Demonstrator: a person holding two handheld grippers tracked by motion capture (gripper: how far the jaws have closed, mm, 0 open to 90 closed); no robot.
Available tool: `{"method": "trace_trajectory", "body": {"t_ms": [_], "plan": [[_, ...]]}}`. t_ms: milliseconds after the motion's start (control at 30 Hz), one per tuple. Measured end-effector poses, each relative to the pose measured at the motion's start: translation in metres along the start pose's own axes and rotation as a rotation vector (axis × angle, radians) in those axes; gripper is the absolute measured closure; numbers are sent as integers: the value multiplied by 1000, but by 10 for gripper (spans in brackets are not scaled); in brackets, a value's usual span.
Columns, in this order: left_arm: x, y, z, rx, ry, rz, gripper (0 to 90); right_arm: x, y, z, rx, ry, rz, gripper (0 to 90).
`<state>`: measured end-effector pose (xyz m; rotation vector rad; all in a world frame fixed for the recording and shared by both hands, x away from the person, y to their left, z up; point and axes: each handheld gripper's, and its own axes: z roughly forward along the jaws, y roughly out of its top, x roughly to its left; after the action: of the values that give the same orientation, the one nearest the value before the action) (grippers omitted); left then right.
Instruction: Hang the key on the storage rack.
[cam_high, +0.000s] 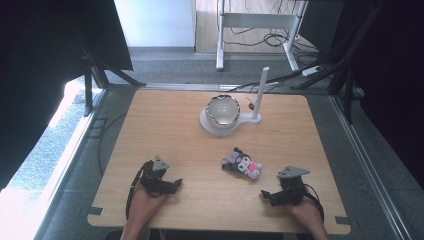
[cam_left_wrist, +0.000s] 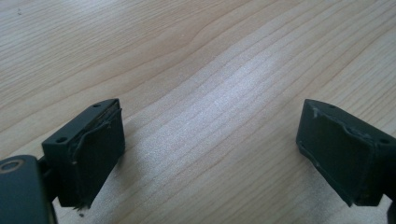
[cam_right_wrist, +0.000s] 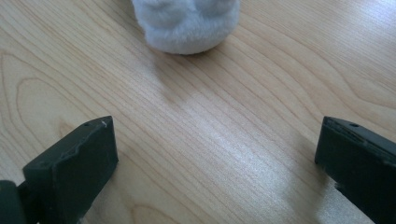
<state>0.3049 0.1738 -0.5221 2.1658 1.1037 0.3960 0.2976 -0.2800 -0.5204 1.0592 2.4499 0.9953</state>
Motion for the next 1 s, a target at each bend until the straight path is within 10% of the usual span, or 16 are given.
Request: {"method": "trace_trajectory", "body": {"t_ms": [1000], "plan": [[0,0,0,0,0,0,79,-13,23,-2,118,60,-38,0]]}}
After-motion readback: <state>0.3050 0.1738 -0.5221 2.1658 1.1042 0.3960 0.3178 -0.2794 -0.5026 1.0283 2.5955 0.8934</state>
